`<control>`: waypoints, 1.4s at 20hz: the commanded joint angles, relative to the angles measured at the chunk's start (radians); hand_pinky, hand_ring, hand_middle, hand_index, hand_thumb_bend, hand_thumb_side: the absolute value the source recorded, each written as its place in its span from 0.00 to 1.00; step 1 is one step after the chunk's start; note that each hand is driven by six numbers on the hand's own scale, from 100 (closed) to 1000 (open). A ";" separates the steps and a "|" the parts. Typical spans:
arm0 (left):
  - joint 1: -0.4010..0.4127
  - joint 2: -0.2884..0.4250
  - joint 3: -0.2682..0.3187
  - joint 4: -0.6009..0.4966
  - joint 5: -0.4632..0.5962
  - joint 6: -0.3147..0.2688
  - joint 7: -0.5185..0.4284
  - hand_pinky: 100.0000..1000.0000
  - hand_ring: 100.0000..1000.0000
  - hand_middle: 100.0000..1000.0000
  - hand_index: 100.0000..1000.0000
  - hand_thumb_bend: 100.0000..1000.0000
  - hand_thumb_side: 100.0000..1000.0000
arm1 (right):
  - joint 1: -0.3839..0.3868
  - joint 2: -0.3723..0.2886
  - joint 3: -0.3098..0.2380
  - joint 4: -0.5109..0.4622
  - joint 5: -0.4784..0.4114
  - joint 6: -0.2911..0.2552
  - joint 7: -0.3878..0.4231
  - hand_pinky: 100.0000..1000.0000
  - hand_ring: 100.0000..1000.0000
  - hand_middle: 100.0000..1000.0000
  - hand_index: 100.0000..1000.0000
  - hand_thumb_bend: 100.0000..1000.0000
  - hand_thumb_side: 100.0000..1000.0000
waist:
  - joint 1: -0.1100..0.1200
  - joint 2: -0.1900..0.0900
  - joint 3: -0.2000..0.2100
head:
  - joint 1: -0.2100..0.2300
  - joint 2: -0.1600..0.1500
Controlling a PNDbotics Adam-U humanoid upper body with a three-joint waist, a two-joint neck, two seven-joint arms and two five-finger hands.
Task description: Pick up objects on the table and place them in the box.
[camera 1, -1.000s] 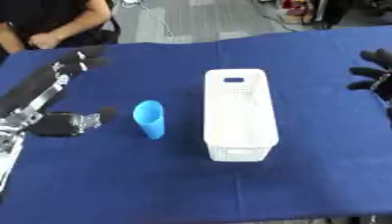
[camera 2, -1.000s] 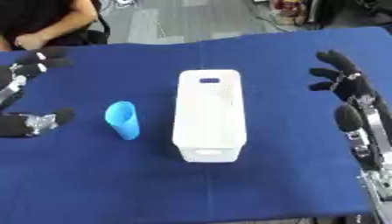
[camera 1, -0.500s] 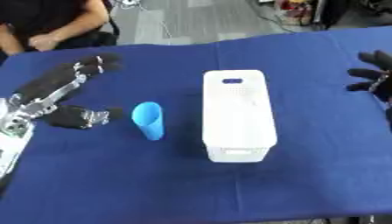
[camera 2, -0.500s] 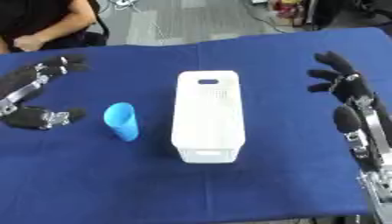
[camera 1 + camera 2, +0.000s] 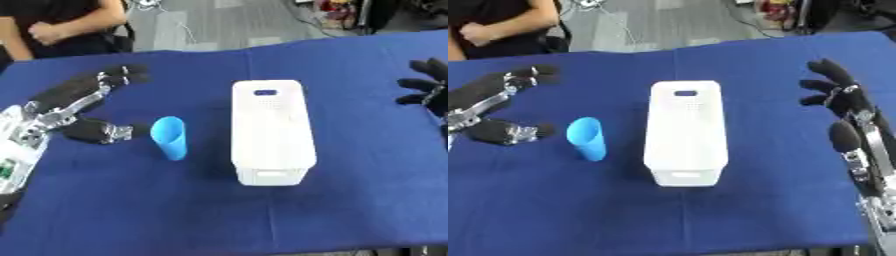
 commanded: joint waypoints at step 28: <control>-0.101 -0.055 -0.063 0.102 -0.046 -0.059 -0.061 0.91 0.94 1.00 0.95 0.97 0.86 | -0.006 -0.018 0.001 -0.021 -0.002 -0.003 0.006 0.67 0.81 0.90 1.00 0.53 1.00 | -0.005 -0.006 -0.007 | 0.014 -0.016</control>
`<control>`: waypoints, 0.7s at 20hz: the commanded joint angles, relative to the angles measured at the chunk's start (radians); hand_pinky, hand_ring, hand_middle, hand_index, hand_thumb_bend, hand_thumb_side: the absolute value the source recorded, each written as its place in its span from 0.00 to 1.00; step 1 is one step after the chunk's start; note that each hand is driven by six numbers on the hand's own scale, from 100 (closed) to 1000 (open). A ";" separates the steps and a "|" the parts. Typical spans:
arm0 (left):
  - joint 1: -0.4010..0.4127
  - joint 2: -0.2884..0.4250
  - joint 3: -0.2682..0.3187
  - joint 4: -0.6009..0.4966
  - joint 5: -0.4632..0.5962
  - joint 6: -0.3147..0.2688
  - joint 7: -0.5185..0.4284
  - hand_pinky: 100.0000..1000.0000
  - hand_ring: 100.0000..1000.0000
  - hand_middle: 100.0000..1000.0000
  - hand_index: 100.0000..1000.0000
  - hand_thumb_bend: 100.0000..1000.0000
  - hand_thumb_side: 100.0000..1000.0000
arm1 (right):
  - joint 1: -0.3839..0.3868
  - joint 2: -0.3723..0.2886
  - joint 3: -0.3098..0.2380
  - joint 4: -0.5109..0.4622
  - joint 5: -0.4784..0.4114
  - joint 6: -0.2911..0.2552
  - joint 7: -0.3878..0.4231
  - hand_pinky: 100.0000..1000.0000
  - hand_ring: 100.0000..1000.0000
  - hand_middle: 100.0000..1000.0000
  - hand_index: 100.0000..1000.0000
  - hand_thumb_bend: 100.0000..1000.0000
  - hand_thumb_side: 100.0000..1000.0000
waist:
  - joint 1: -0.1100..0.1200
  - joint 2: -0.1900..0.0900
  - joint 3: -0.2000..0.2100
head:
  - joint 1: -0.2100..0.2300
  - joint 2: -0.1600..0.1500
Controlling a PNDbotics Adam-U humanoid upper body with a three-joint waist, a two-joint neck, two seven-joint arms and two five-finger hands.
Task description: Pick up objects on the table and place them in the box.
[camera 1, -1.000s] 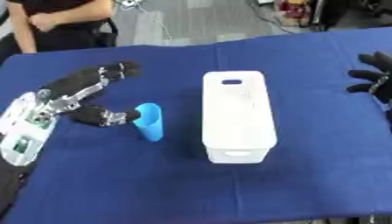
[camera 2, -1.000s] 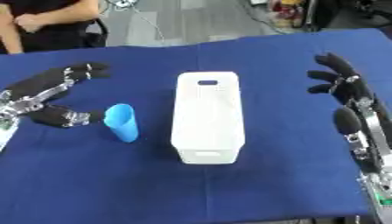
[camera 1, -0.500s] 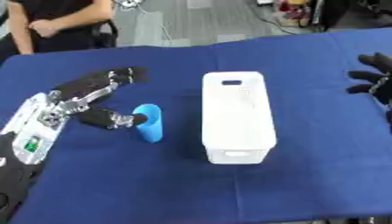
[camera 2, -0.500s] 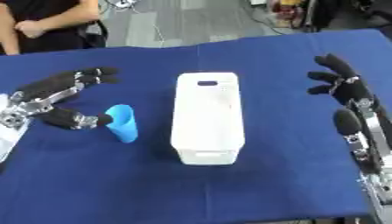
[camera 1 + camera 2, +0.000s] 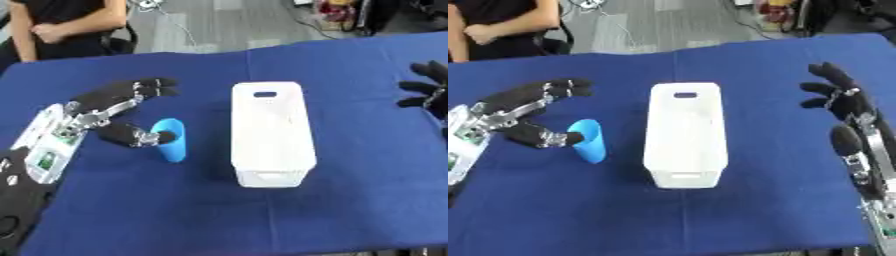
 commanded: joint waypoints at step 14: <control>-0.040 -0.006 -0.020 0.041 -0.025 -0.023 -0.023 0.91 0.94 1.00 0.95 0.97 0.87 | -0.007 -0.015 0.002 -0.021 -0.002 0.000 0.004 0.67 0.81 0.90 1.00 0.53 1.00 | -0.005 -0.006 -0.003 | 0.007 -0.010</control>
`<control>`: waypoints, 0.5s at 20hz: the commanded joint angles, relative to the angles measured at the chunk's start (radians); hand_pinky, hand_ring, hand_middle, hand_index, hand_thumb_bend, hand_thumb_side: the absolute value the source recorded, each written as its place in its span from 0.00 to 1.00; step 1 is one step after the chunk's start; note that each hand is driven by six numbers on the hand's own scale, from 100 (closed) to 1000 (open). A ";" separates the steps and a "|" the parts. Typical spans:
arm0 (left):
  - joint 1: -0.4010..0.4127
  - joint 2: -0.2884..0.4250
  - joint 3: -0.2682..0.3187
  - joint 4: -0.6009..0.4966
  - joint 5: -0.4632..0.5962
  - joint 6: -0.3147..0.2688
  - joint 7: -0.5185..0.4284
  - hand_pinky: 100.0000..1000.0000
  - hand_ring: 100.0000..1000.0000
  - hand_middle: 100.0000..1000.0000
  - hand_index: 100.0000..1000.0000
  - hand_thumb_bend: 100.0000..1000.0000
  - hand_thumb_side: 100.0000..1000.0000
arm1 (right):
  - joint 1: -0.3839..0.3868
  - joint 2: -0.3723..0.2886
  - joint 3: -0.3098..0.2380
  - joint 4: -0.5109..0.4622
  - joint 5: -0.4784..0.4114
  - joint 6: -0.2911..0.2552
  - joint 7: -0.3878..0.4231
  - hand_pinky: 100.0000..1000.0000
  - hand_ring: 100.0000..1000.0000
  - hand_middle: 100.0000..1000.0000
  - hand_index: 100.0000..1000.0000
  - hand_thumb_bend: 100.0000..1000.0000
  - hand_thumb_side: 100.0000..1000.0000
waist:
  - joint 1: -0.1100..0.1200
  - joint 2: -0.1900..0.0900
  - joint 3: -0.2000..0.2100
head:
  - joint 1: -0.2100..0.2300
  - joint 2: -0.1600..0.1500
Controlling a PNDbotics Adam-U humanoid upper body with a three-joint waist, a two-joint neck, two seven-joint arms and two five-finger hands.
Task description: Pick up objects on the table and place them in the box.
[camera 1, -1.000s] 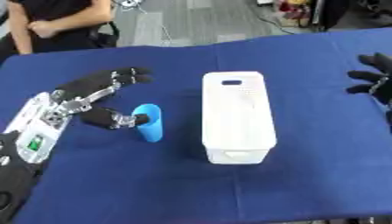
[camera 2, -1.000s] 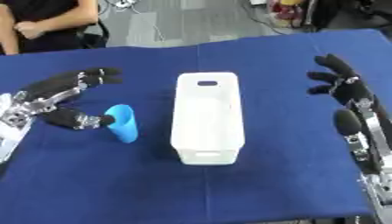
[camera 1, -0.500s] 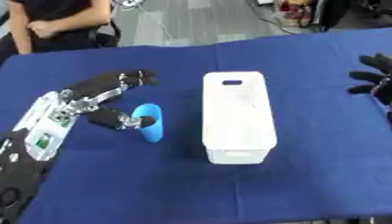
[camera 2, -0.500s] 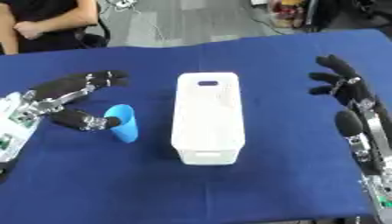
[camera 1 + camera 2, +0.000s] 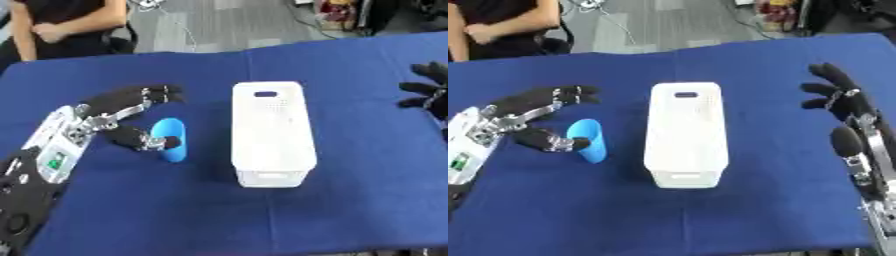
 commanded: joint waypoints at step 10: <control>-0.037 -0.005 0.000 0.037 -0.050 0.014 0.000 0.91 0.94 1.00 0.95 0.97 0.88 | -0.008 -0.014 -0.002 -0.021 -0.004 0.001 0.003 0.67 0.81 0.90 1.00 0.53 1.00 | -0.005 -0.008 -0.002 | 0.008 -0.011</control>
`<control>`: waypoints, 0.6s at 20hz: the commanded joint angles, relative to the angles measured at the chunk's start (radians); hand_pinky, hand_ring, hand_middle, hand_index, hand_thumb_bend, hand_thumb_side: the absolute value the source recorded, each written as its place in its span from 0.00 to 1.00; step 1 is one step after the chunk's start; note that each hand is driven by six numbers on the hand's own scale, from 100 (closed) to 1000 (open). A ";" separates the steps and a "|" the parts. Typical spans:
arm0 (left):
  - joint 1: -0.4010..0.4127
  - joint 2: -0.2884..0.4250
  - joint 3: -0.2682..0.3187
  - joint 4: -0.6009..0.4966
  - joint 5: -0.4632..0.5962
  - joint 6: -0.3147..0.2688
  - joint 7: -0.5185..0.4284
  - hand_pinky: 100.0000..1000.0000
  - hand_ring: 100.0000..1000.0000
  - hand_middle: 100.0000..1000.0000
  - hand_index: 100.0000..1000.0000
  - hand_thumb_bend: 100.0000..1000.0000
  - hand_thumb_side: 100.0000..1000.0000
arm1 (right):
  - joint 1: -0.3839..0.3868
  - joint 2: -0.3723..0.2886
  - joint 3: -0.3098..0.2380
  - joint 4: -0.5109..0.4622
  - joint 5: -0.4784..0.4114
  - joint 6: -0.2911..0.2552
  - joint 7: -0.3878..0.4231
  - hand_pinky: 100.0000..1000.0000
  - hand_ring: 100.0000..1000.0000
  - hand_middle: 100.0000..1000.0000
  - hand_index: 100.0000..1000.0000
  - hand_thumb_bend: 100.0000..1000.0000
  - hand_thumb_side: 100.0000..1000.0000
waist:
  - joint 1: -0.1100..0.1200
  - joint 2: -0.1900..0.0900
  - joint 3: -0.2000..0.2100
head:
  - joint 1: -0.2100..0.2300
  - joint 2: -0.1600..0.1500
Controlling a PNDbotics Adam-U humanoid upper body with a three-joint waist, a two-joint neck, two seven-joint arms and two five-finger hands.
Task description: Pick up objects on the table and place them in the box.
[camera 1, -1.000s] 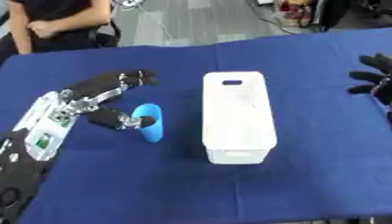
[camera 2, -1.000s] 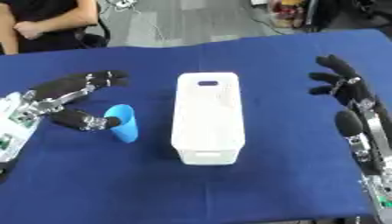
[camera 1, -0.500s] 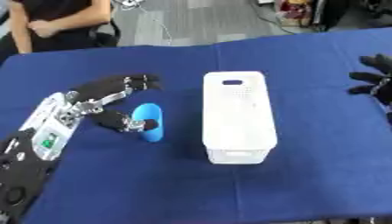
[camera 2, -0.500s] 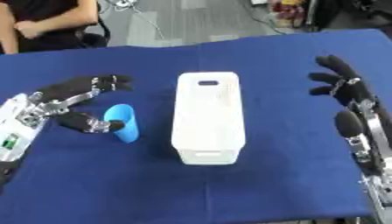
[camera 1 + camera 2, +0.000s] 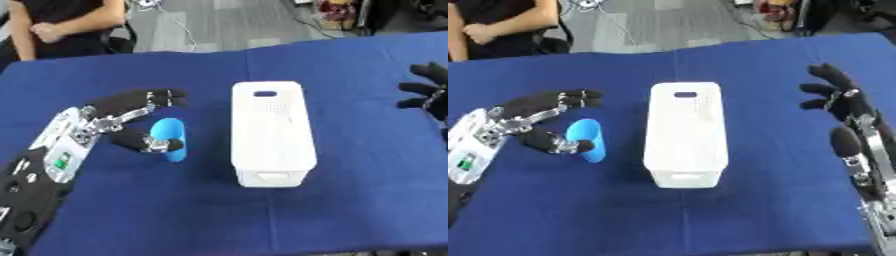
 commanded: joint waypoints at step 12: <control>-0.030 -0.008 -0.002 0.015 -0.064 0.039 0.006 0.92 0.94 1.00 0.96 0.97 0.89 | -0.009 -0.013 -0.002 -0.021 -0.004 0.001 0.004 0.67 0.81 0.90 1.00 0.53 1.00 | -0.003 -0.009 -0.002 | 0.010 -0.012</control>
